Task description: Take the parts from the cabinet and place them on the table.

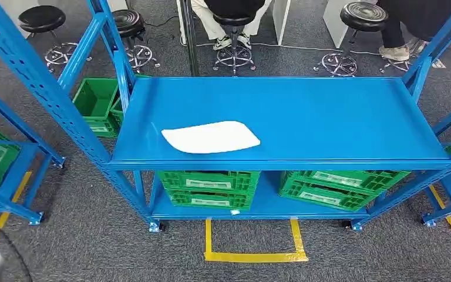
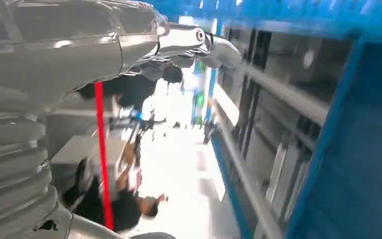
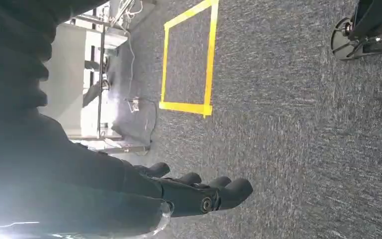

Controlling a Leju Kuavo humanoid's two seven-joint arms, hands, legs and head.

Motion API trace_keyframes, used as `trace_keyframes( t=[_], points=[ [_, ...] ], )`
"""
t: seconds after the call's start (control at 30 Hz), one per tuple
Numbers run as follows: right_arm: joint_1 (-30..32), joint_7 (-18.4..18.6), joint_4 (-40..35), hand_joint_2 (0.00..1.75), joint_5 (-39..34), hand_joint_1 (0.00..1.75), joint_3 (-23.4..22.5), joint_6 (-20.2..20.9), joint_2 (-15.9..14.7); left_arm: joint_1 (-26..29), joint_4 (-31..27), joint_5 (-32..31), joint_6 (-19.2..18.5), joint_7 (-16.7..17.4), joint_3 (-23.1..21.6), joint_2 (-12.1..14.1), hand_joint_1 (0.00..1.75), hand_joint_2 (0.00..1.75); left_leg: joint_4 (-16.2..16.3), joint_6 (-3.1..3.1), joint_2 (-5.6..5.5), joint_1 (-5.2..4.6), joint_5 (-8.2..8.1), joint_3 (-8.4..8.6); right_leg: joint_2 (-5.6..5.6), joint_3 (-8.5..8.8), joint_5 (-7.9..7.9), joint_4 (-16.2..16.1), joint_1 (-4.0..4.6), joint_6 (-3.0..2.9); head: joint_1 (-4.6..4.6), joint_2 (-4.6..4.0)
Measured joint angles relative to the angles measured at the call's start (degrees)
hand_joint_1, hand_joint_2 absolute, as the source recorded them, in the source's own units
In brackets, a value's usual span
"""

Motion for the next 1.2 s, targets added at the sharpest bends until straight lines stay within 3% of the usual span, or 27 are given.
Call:
trace_keyframes(
  t=[0.17, 0.47, 0.67, 0.8, 0.93, 1.2],
  points=[
    [-0.1, 0.0, 0.0, 1.75, 0.0, 0.0, 0.0, 0.3, 0.0, -2.4, 1.9, 1.0, -2.1, 1.1, -5.8, -0.2, 0.0, 1.75, 0.0, 0.0, 0.02, -0.01, 0.0, 0.01, 0.01, 0.0, 0.0, 0.0, -0.01, 0.0, 0.02, 0.0],
    [-0.1, 0.0, 0.0, 1.75, 0.0, 0.0, 0.0, 0.6, 0.0, -5.3, 4.9, 2.6, -5.0, 2.9, -12.1, -0.7, 0.0, 1.75, 0.0, 0.0, 0.01, -0.01, 0.0, 0.01, 0.01, -0.03, 0.0, 0.0, 0.0, 0.0, 0.04, 0.0],
    [-0.1, -0.3, 0.0, 1.75, 0.0, 0.0, 0.2, 0.7, 0.0, -8.4, 9.3, 1.8, -8.2, 7.2, -16.7, -2.1, 0.0, 1.75, 0.0, 0.0, -0.08, -0.01, 0.0, 0.01, -0.01, -0.02, 0.0, 0.0, -0.01, 0.0, 0.07, 0.0],
    [-0.1, -0.3, 0.0, 1.75, 0.0, 0.0, 0.4, 0.9, 0.0, -11.9, 13.9, 1.0, -13.5, 12.3, -21.1, -3.8, 0.0, 1.75, 0.1, -0.02, -0.41, -0.03, 0.02, 0.0, -0.15, 0.0, 0.0, 0.0, -0.02, 0.0, 0.07, 0.0],
    [-0.1, -0.3, 0.0, 1.75, 0.0, 0.0, 0.6, 1.0, 0.0, -15.2, 18.8, 1.4, -17.8, 15.0, -25.9, -6.3, 0.0, 1.75, 0.1, -0.03, -0.6, -0.06, 0.03, -0.01, -0.3, 0.04, 0.0, 0.0, -0.05, 0.0, 0.09, 0.0],
    [0.0, -0.3, 0.0, 1.75, 0.0, 0.0, 0.9, 1.2, 0.0, -18.9, 27.0, -0.5, -20.1, 16.7, -32.8, -10.4, 0.0, 1.75, 0.1, -0.02, -0.51, -0.08, 0.03, -0.04, -0.36, 0.09, 0.0, 0.0, -0.06, 0.01, 0.13, 0.0]
  ],
)
